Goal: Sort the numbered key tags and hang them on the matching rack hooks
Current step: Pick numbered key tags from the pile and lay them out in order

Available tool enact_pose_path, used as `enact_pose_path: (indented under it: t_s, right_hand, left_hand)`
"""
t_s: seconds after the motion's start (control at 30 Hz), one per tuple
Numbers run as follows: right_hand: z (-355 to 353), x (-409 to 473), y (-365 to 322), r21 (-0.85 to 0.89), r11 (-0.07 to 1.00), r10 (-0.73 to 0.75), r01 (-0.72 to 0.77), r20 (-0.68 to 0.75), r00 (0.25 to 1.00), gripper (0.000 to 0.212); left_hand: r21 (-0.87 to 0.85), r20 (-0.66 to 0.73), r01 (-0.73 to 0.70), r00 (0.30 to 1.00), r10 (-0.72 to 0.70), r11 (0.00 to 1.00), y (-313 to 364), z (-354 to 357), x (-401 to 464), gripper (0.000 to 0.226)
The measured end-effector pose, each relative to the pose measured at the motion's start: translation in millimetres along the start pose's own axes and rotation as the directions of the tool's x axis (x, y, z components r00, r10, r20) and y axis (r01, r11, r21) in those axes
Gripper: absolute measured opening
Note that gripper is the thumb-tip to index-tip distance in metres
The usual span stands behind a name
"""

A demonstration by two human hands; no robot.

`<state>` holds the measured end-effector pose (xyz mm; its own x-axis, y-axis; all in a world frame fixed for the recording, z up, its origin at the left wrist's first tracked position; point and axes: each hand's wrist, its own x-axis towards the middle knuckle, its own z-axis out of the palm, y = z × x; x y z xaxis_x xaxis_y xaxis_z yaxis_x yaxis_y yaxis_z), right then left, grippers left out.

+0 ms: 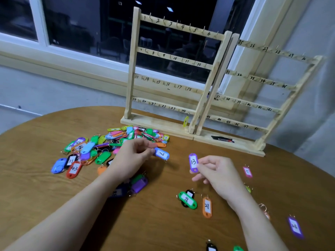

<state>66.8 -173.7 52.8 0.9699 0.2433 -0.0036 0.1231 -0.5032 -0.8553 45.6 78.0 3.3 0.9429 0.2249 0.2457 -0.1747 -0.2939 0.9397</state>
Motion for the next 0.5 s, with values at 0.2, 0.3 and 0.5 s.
enact_pose_path:
  t_s: [0.2,0.3,0.5]
  right_hand:
    - [-4.2,2.3,1.6,-0.031,1.0,-0.001,0.0,-0.007,1.0,0.012]
    - [-5.8,2.3,1.7,-0.037,0.999,0.003,-0.003,-0.012,1.0,0.012]
    - [-7.2,2.8,0.9,-0.052,0.999,-0.019,0.017,-0.034,0.999,0.012]
  left_hand:
    - [0.052,0.029,-0.028,0.999,0.026,0.998,2.8,2.1,-2.8,0.009]
    - [0.124,0.06,-0.093,0.994,0.086,0.988,1.6,3.9,-2.8,0.017]
    - [0.494,0.208,-0.273,0.959,0.192,0.825,-0.1,2.6,-3.7,0.021]
